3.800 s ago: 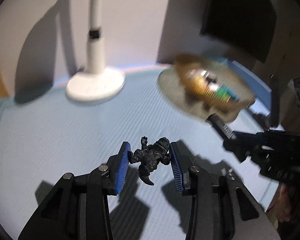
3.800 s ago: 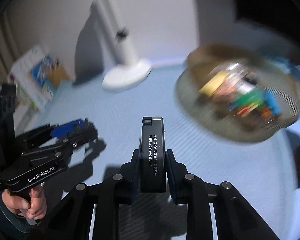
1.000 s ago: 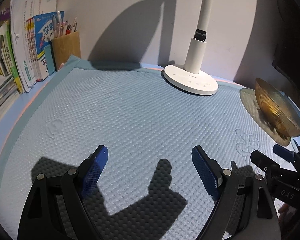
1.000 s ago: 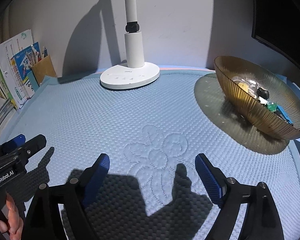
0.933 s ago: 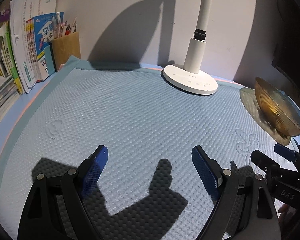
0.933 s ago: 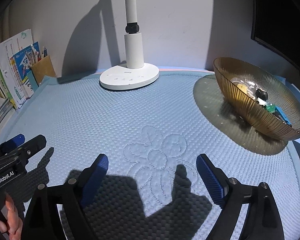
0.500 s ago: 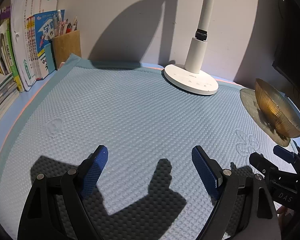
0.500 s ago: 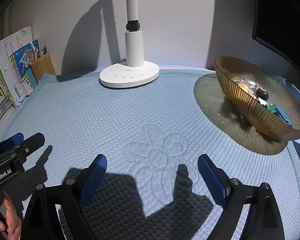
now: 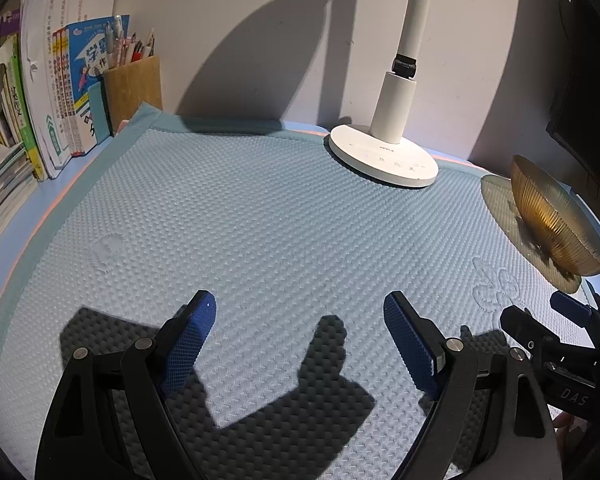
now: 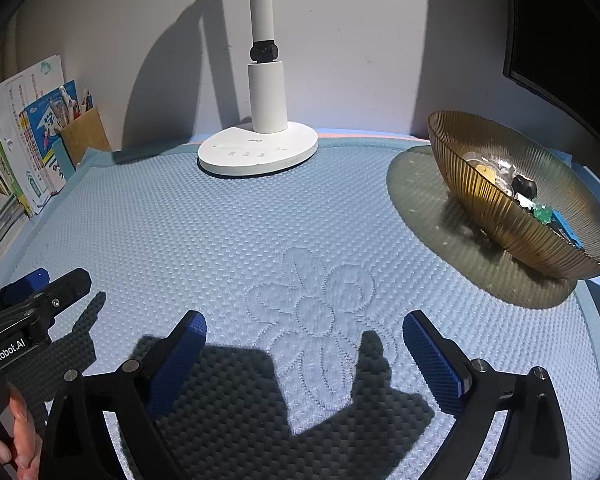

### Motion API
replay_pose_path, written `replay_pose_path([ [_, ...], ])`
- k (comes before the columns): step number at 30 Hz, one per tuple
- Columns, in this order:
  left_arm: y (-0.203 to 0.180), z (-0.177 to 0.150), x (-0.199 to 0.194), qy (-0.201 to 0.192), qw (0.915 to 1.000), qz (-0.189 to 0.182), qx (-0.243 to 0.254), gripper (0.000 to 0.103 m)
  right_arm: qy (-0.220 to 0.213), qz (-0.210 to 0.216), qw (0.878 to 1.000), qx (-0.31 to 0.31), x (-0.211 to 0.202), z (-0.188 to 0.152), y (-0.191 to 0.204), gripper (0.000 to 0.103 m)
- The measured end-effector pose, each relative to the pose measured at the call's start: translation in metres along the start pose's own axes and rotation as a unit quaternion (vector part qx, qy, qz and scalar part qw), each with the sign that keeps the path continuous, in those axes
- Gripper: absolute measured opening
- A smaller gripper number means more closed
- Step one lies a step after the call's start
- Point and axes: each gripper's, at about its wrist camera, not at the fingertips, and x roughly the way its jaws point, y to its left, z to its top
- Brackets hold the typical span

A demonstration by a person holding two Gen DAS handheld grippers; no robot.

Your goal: Organize rigid objects

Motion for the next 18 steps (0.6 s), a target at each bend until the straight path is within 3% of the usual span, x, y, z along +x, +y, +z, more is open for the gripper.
replay_pose_path([
  [18, 0.0011, -0.0014, 0.0066, 0.019, 0.9998, -0.007, -0.009, 0.086, 0.006, 0.001, 1.0, 0.006, 0.001, -0.0001, -0.0004, 0.099],
])
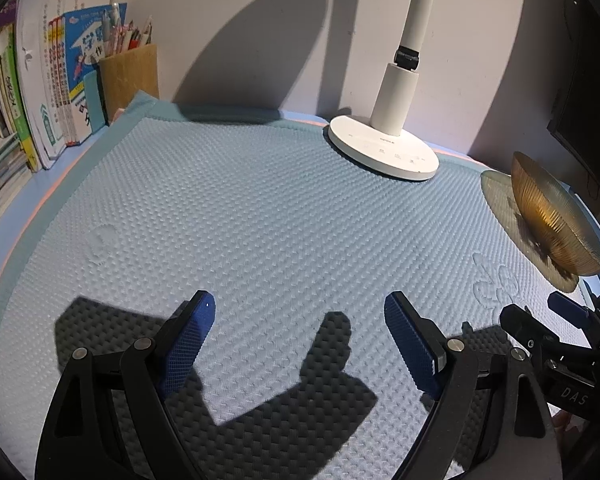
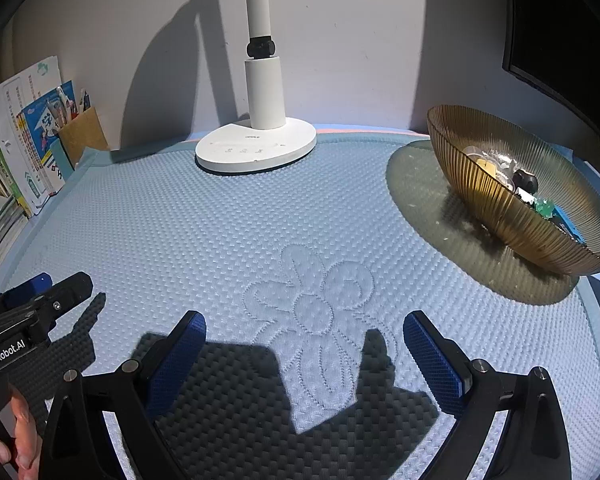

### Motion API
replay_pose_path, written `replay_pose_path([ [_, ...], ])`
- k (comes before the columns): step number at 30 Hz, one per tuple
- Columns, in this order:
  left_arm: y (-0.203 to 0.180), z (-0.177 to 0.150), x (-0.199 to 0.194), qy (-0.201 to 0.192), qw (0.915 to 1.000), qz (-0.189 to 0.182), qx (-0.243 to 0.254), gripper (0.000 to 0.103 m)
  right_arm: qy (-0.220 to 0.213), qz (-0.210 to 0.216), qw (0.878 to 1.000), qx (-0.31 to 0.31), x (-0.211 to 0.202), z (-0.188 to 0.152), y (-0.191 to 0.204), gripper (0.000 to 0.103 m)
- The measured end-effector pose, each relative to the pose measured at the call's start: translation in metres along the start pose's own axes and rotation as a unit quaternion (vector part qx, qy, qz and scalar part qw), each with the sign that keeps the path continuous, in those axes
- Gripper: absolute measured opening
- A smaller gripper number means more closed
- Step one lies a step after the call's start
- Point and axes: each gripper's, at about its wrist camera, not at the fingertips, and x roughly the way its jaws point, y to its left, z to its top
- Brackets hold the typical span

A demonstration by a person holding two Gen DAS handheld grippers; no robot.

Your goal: Organize rigid objects

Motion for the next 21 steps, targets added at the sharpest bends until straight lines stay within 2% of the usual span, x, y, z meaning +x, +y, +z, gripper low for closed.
replay_pose_path([
  [21, 0.002, 0.0007, 0.0061, 0.02, 0.9997, -0.01, 0.0, 0.086, 0.006, 0.002, 1.0, 0.005, 0.0016, 0.0003, -0.0011, 0.099],
])
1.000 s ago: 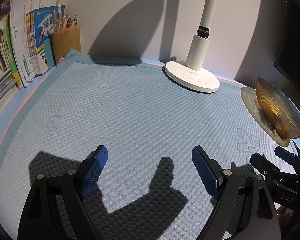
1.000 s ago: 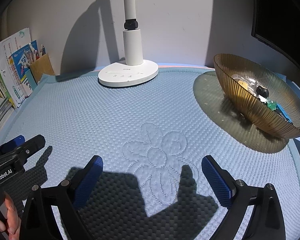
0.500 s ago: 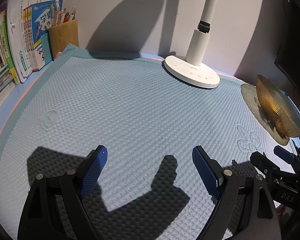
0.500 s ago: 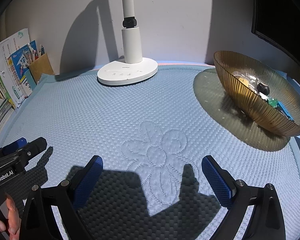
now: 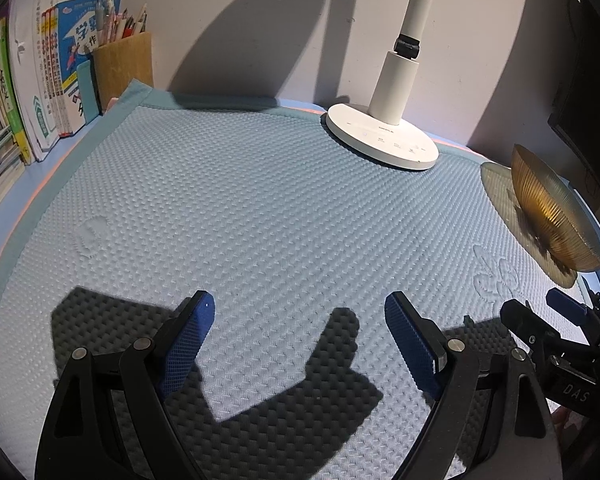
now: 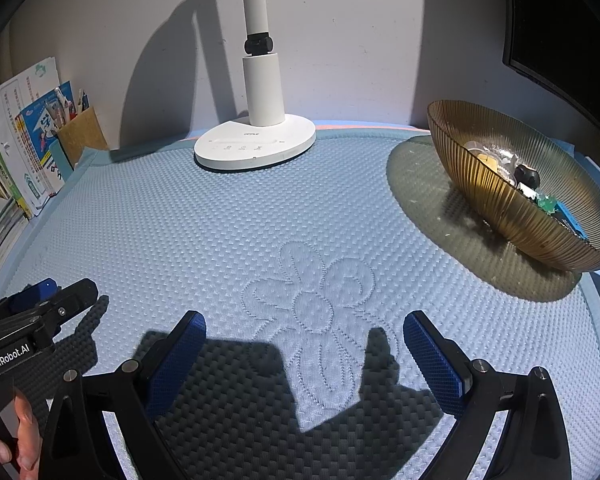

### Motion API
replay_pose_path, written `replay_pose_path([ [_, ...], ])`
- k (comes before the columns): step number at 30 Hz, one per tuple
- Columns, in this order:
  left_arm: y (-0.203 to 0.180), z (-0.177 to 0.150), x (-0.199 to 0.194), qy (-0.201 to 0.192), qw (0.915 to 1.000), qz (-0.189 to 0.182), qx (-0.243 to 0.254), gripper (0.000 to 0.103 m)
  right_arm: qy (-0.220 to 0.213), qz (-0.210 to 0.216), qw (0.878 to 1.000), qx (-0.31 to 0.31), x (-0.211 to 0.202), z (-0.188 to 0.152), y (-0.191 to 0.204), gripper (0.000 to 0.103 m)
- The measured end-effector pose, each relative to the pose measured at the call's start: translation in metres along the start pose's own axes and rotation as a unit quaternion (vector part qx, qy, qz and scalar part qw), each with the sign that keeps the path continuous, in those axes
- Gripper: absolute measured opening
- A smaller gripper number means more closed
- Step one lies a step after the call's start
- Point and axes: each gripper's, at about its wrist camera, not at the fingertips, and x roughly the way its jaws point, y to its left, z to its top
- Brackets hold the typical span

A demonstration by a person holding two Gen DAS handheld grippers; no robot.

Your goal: Organize rigid objects

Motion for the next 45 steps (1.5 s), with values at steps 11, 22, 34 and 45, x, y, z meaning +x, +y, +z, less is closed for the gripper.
replay_pose_path([
  [11, 0.001, 0.001, 0.003, 0.007, 1.0, 0.002, 0.006, 0.086, 0.001, 0.001, 1.0, 0.0, 0.0, 0.001, 0.0, 0.099],
  [22, -0.02, -0.006, 0.021, 0.062, 0.9937, 0.055, 0.075, 0.103, 0.077, -0.019, 0.997, -0.012, 0.024, -0.004, 0.004, 0.103],
  [34, -0.016, -0.007, 0.022, 0.066, 0.9945, 0.043, 0.069, 0.103, 0.081, -0.018, 0.996, -0.012, 0.02, -0.008, 0.0, 0.103],
  [45, -0.016, -0.005, 0.024, 0.068, 0.9943, 0.041, 0.072, 0.103, 0.065, -0.007, 0.998, -0.014, 0.02, -0.009, -0.003, 0.103],
])
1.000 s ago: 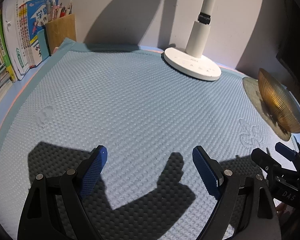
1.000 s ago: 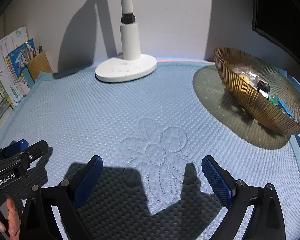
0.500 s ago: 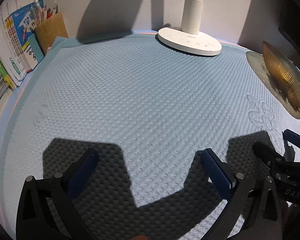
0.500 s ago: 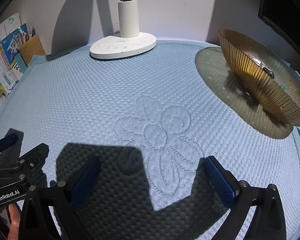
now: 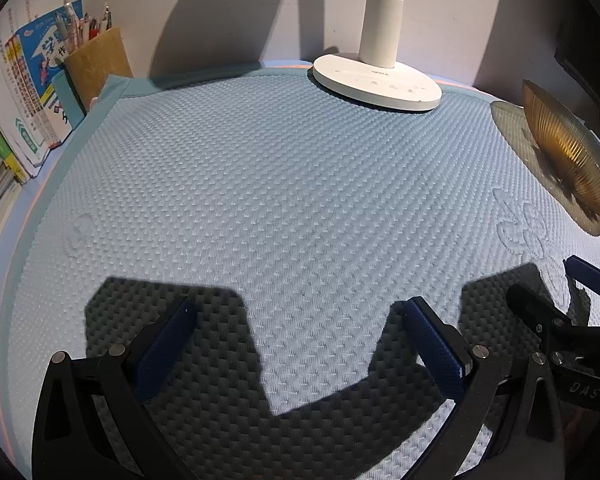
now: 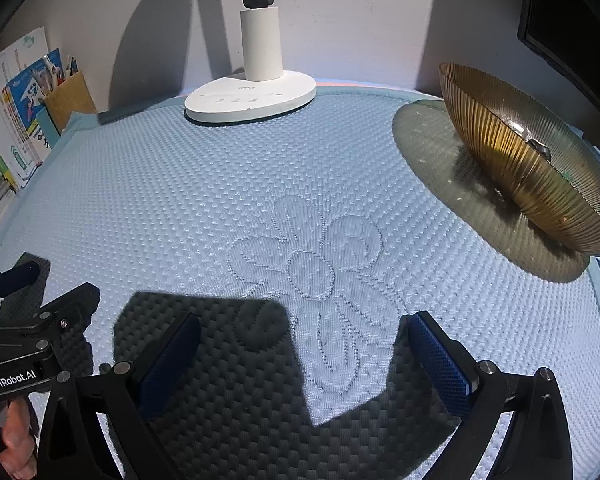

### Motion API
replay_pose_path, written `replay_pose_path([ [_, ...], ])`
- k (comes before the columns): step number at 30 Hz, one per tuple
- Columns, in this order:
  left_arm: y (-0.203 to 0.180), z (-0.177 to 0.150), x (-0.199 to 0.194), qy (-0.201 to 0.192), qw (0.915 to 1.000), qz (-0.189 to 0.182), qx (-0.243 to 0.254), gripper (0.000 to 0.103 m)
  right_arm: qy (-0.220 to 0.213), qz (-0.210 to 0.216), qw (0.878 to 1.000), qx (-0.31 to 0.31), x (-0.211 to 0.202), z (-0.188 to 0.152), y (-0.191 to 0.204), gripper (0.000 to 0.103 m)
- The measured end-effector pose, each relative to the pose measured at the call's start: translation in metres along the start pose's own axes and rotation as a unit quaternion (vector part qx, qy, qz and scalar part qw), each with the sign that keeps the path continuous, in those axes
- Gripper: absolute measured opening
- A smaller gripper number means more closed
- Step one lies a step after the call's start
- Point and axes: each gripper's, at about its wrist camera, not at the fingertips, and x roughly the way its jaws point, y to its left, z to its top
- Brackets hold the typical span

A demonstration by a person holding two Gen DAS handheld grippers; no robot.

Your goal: Organize rigid objects

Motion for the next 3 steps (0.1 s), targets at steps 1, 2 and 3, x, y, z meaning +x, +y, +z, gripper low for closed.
replay_pose_path([
  [1, 0.0006, -0.0003, -0.0003, -0.001, 1.0, -0.003, -0.001, 0.103, 0.0, 0.0, 1.0, 0.0, -0.0002, -0.0001, -0.0002, 0.103],
  [2, 0.0009, -0.0002, -0.0003, -0.001, 1.0, -0.005, -0.001, 0.103, -0.001, -0.001, 1.0, 0.0, -0.0006, -0.0004, 0.0001, 0.103],
  [3, -0.0001, -0.0003, -0.0001, -0.001, 1.0, -0.002, 0.001, 0.103, -0.003, -0.001, 1.0, 0.0, -0.001, -0.0012, 0.0002, 0.103],
])
